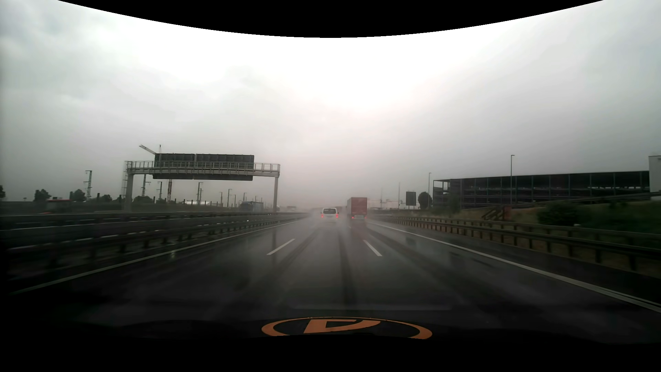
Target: Follow the waypoints while adhering to traffic rules and regulations
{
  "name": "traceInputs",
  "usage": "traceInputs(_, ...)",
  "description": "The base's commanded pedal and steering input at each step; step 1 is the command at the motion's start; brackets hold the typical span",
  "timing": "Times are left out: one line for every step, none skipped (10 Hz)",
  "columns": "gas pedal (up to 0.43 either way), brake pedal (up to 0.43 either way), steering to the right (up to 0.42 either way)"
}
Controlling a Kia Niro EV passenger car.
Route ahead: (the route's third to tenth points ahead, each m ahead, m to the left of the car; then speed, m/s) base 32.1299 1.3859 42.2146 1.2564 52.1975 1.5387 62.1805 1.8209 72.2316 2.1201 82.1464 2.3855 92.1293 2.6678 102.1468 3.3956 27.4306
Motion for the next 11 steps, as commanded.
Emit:
traceInputs(0.197, 0.000, -0.006)
traceInputs(0.197, 0.000, -0.005)
traceInputs(0.197, 0.000, -0.005)
traceInputs(0.197, 0.000, -0.005)
traceInputs(0.197, 0.000, -0.005)
traceInputs(0.197, 0.000, -0.005)
traceInputs(0.197, 0.000, -0.005)
traceInputs(0.197, 0.000, -0.005)
traceInputs(0.197, 0.000, -0.005)
traceInputs(0.197, 0.000, -0.005)
traceInputs(0.209, 0.000, -0.005)
